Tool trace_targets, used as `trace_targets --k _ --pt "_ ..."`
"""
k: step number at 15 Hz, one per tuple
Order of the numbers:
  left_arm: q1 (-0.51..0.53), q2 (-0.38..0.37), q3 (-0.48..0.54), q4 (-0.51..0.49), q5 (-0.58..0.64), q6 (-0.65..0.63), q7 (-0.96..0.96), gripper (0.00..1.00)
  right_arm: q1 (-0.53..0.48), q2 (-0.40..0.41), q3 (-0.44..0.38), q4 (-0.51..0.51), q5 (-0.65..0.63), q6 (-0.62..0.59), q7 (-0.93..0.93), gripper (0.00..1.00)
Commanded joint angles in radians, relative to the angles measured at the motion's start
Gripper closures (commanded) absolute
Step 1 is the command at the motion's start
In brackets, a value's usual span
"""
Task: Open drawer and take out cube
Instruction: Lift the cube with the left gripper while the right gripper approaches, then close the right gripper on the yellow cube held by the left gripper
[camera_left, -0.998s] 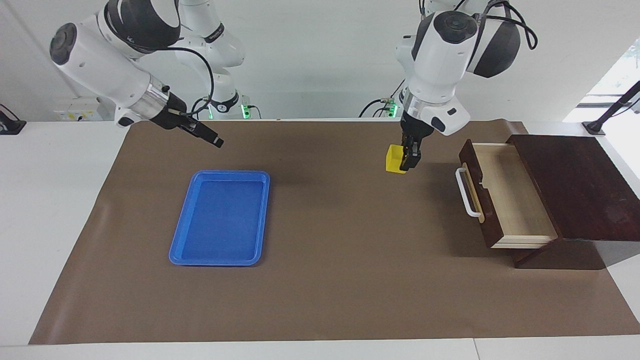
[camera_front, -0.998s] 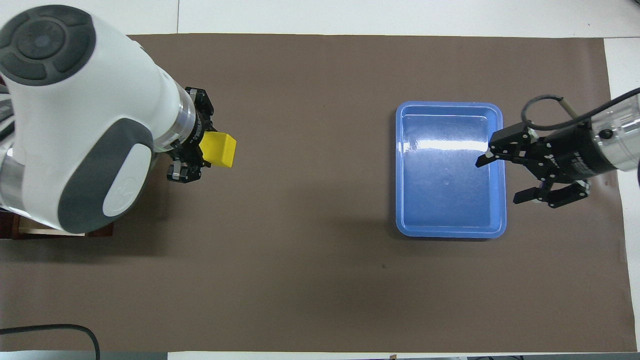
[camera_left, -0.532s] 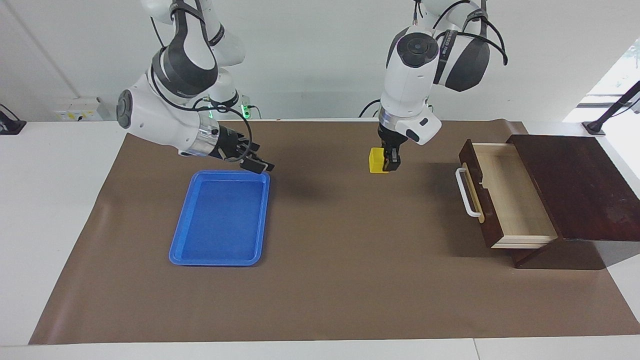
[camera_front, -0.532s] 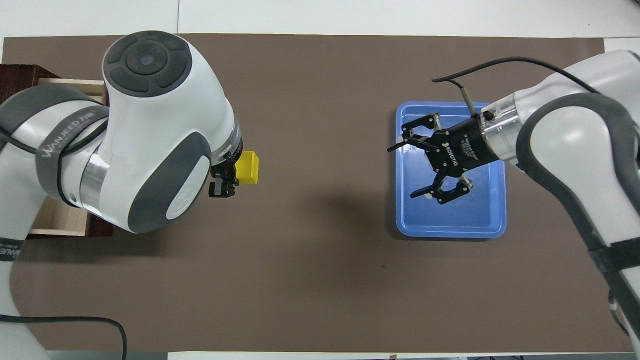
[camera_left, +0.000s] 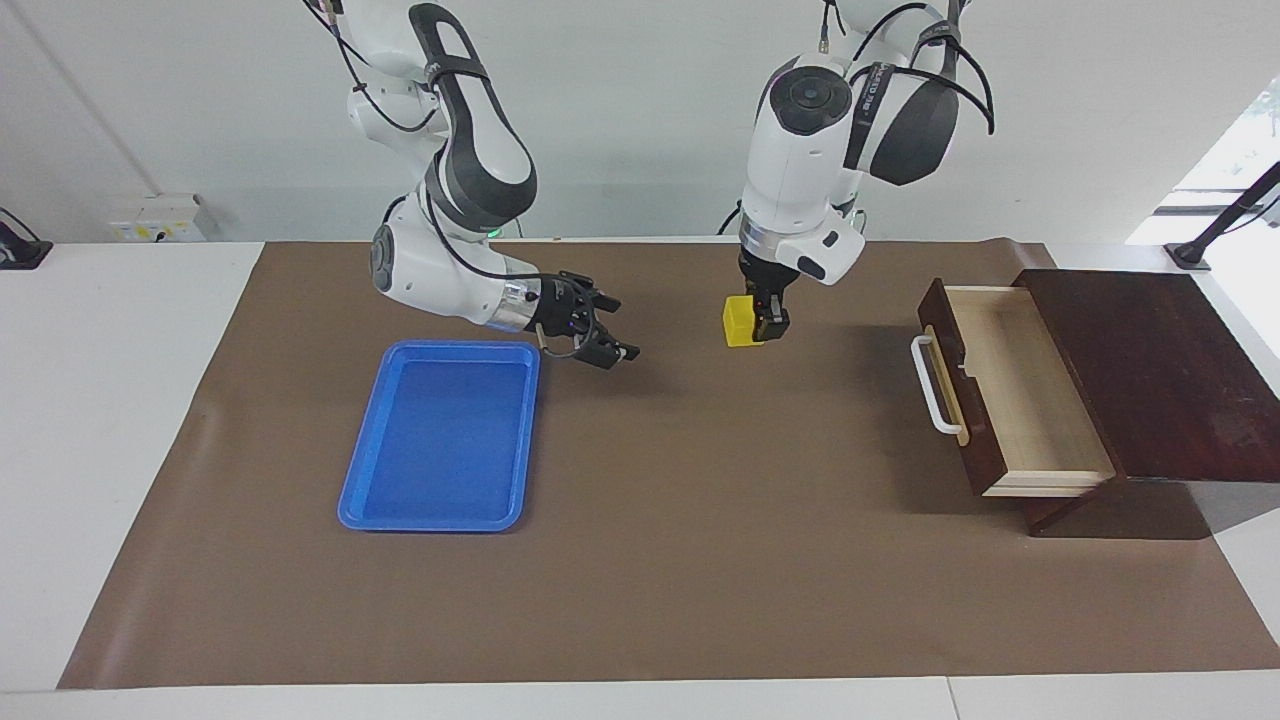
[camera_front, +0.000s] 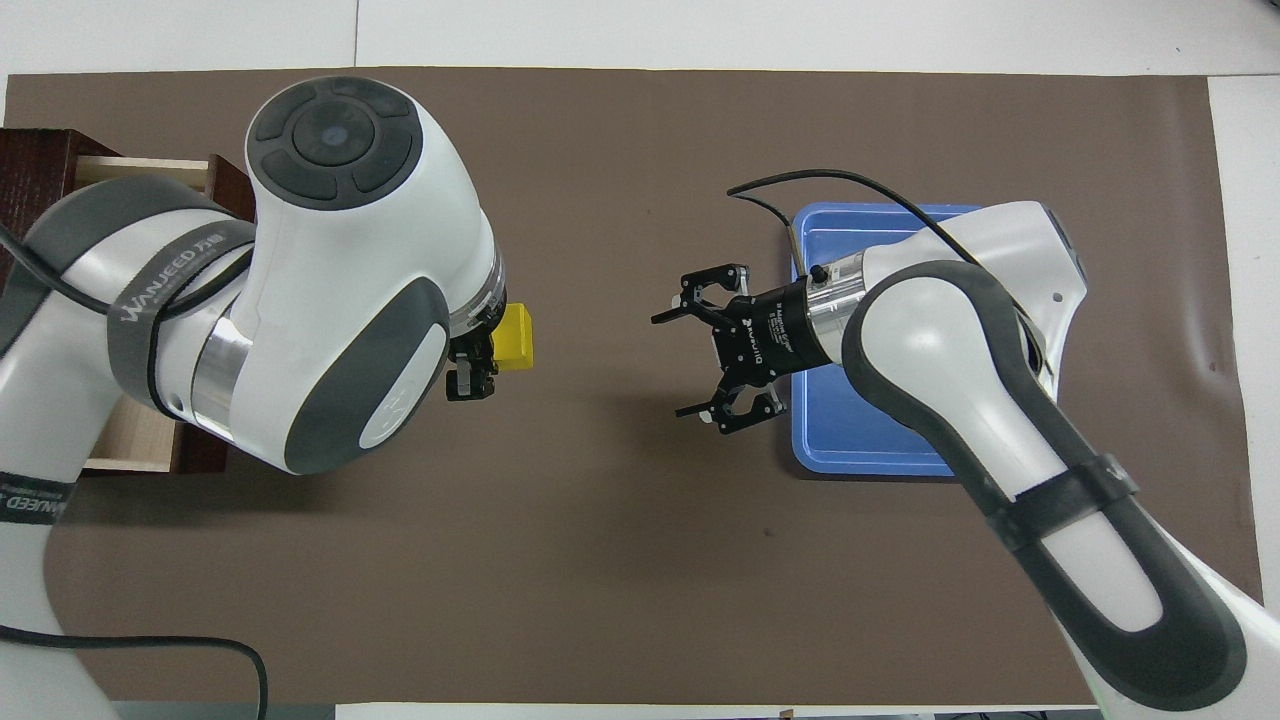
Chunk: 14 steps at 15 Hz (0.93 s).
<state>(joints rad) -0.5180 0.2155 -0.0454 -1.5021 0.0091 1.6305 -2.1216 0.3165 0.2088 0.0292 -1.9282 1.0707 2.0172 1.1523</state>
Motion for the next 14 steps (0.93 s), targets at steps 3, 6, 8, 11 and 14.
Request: trace_targets --k 3,6,8,11,14 --pt "-0.014 0.008 0.013 0.01 -0.003 0.009 -0.049 1.0 0.127 0.066 -0.003 0.034 0.121 0.178 0.069 0.0" --pt "-0.014 0.008 0.013 0.008 -0.008 0.025 -0.064 1.0 0.125 0.072 -0.003 0.061 0.12 0.176 0.069 0.0" --pt "-0.014 0.01 0.013 0.008 -0.011 0.028 -0.064 1.0 0.139 0.075 -0.003 0.074 0.129 0.186 0.093 0.0" --pt "-0.014 0.015 0.013 0.01 -0.012 0.028 -0.066 1.0 0.171 0.092 -0.003 0.127 0.123 0.204 0.179 0.0" --pt "-0.014 0.015 0.013 0.008 -0.015 0.029 -0.073 1.0 0.187 0.1 -0.003 0.132 0.117 0.238 0.185 0.0"
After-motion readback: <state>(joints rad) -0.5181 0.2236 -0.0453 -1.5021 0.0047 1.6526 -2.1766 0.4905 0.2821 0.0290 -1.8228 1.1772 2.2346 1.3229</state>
